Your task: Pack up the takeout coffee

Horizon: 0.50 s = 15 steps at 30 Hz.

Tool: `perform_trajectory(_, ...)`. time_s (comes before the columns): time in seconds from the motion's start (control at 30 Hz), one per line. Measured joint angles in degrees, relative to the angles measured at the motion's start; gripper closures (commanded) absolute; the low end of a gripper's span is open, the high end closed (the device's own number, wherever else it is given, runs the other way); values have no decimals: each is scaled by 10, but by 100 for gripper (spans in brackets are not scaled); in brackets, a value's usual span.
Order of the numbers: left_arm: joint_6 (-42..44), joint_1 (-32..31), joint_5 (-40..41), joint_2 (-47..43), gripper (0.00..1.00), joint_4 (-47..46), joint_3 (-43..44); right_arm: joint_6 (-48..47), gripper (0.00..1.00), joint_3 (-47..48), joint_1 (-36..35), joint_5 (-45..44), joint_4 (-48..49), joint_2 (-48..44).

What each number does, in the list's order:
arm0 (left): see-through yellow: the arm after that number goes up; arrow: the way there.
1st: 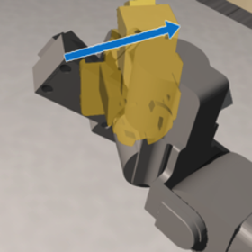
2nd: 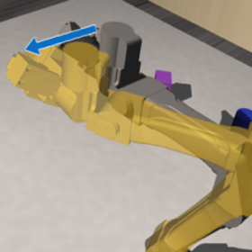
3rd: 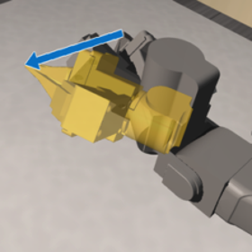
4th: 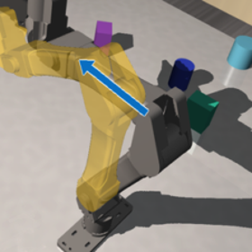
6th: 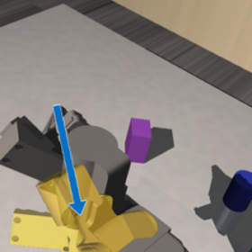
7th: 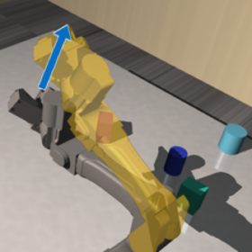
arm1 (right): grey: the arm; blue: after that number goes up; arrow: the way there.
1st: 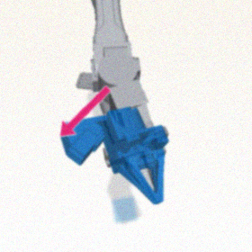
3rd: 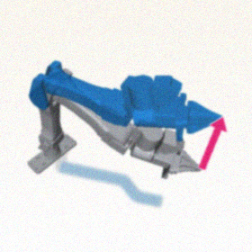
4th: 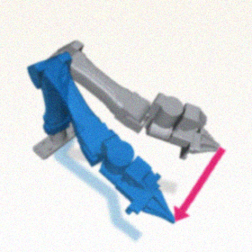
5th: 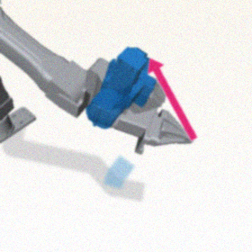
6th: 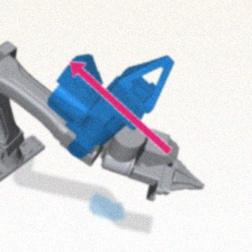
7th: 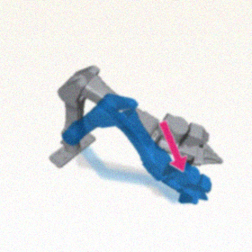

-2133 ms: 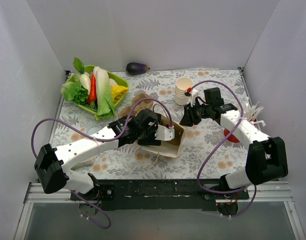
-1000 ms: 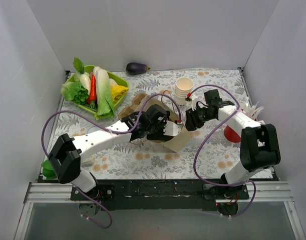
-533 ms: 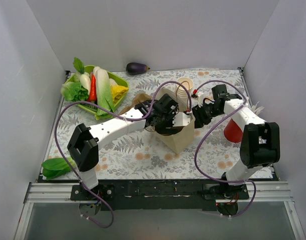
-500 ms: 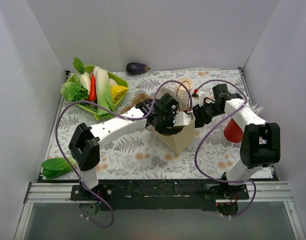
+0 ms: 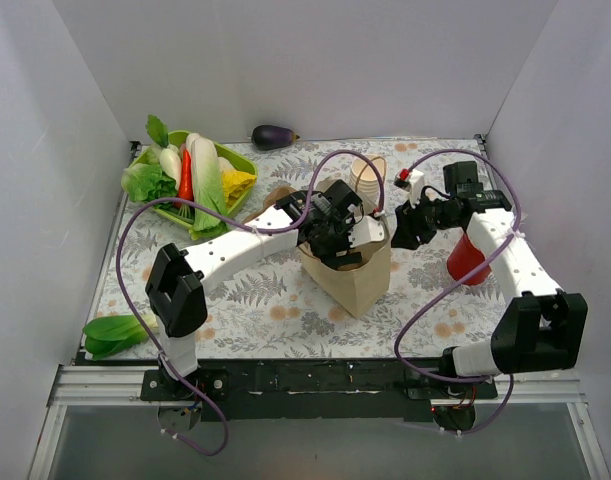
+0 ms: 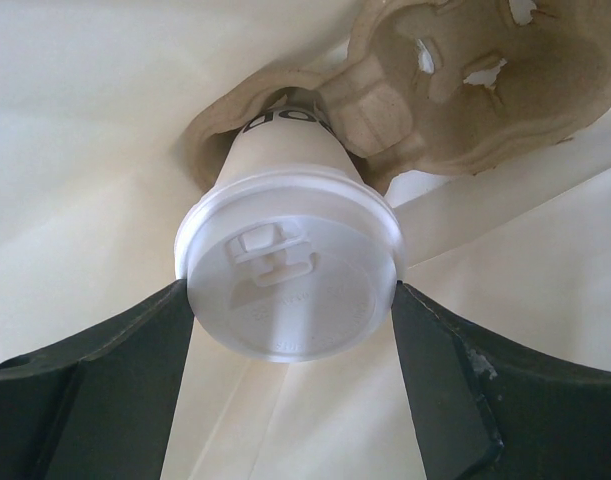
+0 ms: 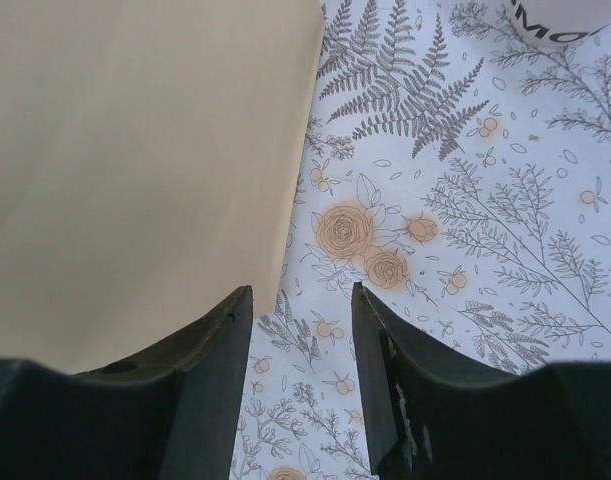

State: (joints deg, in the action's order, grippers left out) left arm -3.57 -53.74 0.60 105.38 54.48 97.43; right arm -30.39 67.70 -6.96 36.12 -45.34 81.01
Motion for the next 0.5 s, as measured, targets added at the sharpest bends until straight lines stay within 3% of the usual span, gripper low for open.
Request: perform_trajectory(0.5, -50, 0, 7, 2, 100, -5, -10, 11, 47, -11, 2, 0, -4, -106)
